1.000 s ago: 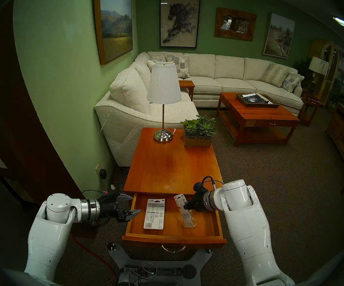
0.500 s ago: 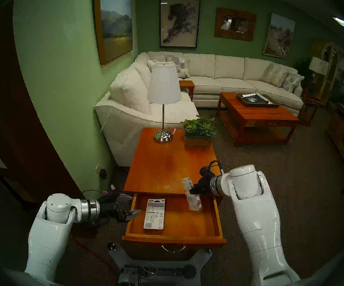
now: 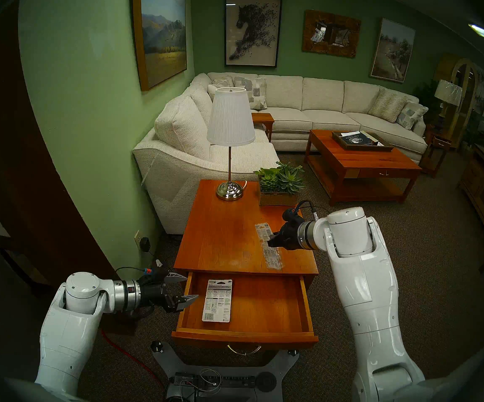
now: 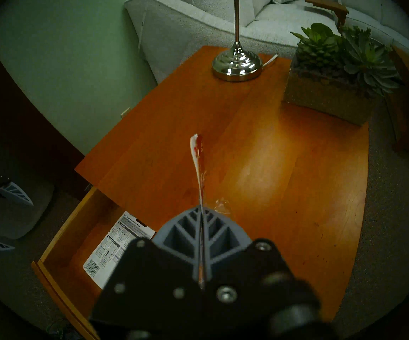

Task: Open the drawer, take out the contents and close the drawer

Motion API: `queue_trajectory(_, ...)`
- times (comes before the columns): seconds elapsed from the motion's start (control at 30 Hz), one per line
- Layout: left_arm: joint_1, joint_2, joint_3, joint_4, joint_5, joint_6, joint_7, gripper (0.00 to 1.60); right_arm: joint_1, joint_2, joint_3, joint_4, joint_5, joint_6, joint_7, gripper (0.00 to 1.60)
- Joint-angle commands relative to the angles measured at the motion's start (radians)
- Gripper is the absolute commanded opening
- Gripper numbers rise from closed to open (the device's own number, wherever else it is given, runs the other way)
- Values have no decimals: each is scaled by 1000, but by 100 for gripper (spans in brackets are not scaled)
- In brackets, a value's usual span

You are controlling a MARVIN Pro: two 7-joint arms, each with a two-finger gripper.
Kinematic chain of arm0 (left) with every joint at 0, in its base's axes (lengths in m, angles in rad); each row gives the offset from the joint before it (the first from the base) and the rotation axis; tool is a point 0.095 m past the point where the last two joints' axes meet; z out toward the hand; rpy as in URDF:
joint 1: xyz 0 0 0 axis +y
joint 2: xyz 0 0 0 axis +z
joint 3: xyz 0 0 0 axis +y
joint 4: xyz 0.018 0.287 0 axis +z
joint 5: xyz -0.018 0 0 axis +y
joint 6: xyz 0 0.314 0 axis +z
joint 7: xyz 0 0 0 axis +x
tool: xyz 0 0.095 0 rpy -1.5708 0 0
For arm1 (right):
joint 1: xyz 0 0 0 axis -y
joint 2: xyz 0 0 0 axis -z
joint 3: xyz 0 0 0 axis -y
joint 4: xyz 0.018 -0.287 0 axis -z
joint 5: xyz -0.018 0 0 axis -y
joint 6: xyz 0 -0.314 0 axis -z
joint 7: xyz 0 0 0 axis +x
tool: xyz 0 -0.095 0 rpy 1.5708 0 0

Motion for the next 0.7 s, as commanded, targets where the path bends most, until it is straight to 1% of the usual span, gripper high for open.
queue_trajectory(0.0, -19, 1, -3, -22, -7, 0, -5, 160, 110, -35, 6, 73, 27, -2, 9, 0)
queue_trajectory(0.03, -19, 1, -3, -22, -7, 0, -5, 160, 121, -38, 4, 98, 28, -2, 7, 0)
queue_trajectory(0.07, -19, 1, -3, -22, -7, 0, -5, 160, 121, -38, 4, 98, 28, -2, 7, 0)
queue_trajectory(0.2, -20, 0, -4, -23, -5, 0, -6, 160, 159, -49, 6, 184, 35, -5, 0, 0)
queue_trajectory(0.23, -20, 0, -4, -23, -5, 0, -6, 160, 159, -49, 6, 184, 35, -5, 0, 0)
queue_trajectory(0.27, -20, 0, -4, -23, -5, 0, -7, 160, 182, -47, 1, 213, 34, -3, 1, 0)
queue_trajectory(0.3, -20, 0, -5, -23, -5, 0, -7, 160, 178, -49, 8, 219, 36, -11, -2, 0)
queue_trajectory(0.37, -20, -1, -5, -23, -4, 0, -7, 160, 200, -47, 5, 250, 36, -11, 1, 0)
queue_trajectory(0.43, -20, -1, -5, -23, -4, 0, -8, 160, 191, -49, 11, 246, 37, -16, -3, 0)
queue_trajectory(0.57, -20, -2, -6, -23, -3, 0, -9, 160, 238, -46, 2, 313, 36, -14, 6, 0)
queue_trajectory(0.6, -20, -2, -6, -23, -3, 0, -9, 160, 226, -48, 6, 306, 35, -20, 0, 0)
queue_trajectory(0.63, -20, -2, -7, -23, -3, 0, -9, 160, 248, -45, -3, 333, 31, -18, 3, 0)
queue_trajectory(0.67, -20, -2, -7, -23, -3, 0, -9, 160, 246, -46, -3, 335, 29, -23, -1, 0)
